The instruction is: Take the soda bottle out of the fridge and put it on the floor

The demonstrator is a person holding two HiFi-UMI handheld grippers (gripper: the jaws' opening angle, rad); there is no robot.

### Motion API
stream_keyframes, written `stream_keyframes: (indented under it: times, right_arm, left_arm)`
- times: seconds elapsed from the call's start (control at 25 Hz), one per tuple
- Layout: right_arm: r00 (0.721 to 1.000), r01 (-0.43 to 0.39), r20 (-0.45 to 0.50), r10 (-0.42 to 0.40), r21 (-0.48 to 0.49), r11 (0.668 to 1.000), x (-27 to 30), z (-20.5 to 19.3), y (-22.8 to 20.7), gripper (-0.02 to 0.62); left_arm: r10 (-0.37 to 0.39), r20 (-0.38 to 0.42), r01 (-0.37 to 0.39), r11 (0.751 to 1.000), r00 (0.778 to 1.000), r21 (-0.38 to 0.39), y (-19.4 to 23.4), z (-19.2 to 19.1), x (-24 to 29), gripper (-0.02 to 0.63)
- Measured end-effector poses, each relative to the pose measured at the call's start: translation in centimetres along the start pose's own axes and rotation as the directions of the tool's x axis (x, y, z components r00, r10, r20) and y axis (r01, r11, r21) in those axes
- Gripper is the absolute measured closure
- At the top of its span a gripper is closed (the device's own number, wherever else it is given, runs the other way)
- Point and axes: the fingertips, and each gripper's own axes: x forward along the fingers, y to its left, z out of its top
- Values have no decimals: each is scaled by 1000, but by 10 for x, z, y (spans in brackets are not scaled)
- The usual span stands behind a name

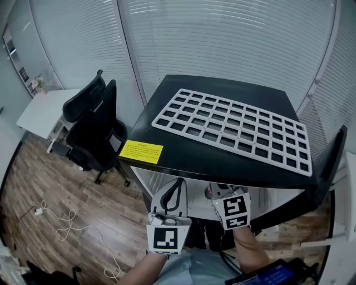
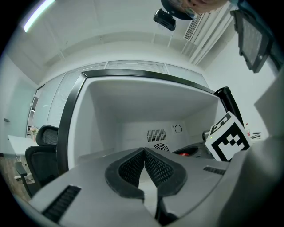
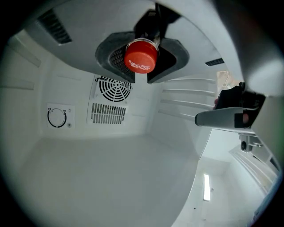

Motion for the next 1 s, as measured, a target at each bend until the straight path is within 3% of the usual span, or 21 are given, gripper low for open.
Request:
stream_keyframes:
  times: [0.48, 1.0]
  right_arm:
    - [998, 54, 20, -54, 0, 999, -31, 16, 12, 497]
    - [982, 185, 25, -186, 18, 983, -78, 20, 39, 497]
  left_arm:
    - [-57, 14, 57, 998, 998, 4, -6, 11, -21, 589]
    - [-172, 49, 172, 985, 984, -5, -1, 20, -54, 589]
